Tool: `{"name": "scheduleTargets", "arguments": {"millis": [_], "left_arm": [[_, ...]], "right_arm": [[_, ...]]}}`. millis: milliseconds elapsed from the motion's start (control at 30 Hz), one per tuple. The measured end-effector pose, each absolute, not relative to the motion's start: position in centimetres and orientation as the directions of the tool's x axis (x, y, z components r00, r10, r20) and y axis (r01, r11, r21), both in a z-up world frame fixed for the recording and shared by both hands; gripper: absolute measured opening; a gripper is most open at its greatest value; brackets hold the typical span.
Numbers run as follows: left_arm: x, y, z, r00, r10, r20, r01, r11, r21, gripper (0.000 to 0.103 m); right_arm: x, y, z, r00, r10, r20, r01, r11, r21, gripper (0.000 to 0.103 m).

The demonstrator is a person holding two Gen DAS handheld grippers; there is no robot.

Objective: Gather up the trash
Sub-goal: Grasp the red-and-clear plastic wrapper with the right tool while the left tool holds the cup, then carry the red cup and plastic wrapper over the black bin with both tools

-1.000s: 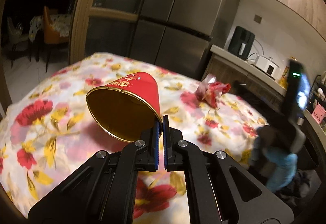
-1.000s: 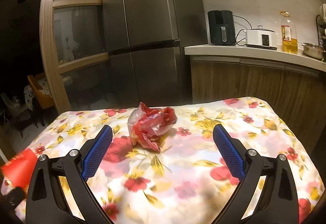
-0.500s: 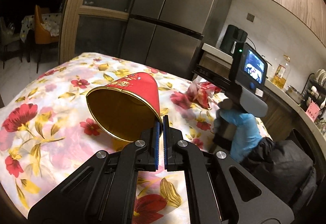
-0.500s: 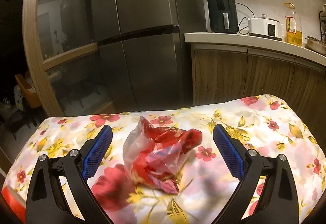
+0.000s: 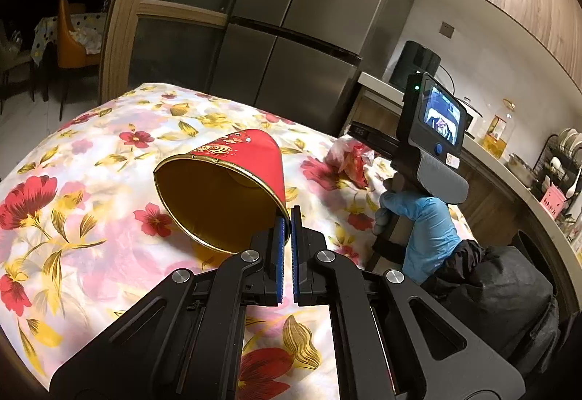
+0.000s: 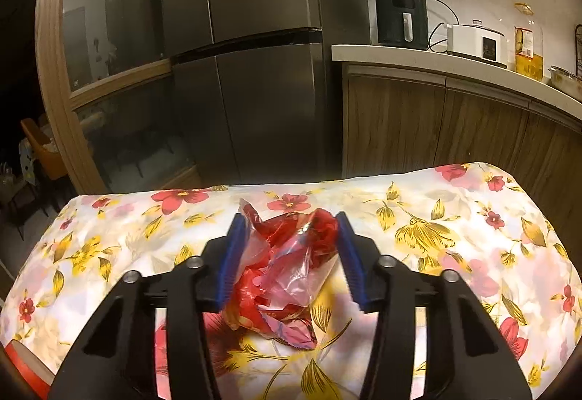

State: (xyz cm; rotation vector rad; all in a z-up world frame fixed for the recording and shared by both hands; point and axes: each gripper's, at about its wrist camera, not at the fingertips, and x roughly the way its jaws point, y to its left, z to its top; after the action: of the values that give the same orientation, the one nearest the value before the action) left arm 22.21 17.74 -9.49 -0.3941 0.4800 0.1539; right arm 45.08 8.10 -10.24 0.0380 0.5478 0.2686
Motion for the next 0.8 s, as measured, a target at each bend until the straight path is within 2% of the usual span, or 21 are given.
{"name": "scheduleTargets", "arguments": {"millis": [67,133,200,400,800], "left_arm": [[22.2,17.8,-9.5,0.877,0.053,-0.478,-0.236,0.913,-0.332,0.002],[22.2,17.7,-9.5,0.876,0.056,-0.479,-0.239,0.913,-0.331,0.002],[22.1,17.7,-9.4,0.876,0.058,-0.478,-0.24,0.913,-0.329,0.002],[21.9,17.2,-9.0,0.878,0.075,-0.472,-0.244,0.919,-0.309,0.002],[21.8,13.8,-6.6,0.897,0.058,-0.438,-0.187,0.948,-0.257,0.002]], "right_arm": [[45.0,8.0,-10.1,0.82,0.265,-0.508,-0.245,0.964,0.107,0.028],[44.7,7.8,-10.0,0.819,0.274,-0.504,-0.254,0.961,0.11,0.021],[44.6,7.6,-9.9,0.819,0.275,-0.503,-0.255,0.961,0.109,0.008],[43.6,6.0,-9.7,0.801,0.319,-0.507,-0.281,0.947,0.154,0.008],[37.6,-0.2,-6.4,0.839,0.349,-0.417,-0.315,0.937,0.15,0.008]]}}
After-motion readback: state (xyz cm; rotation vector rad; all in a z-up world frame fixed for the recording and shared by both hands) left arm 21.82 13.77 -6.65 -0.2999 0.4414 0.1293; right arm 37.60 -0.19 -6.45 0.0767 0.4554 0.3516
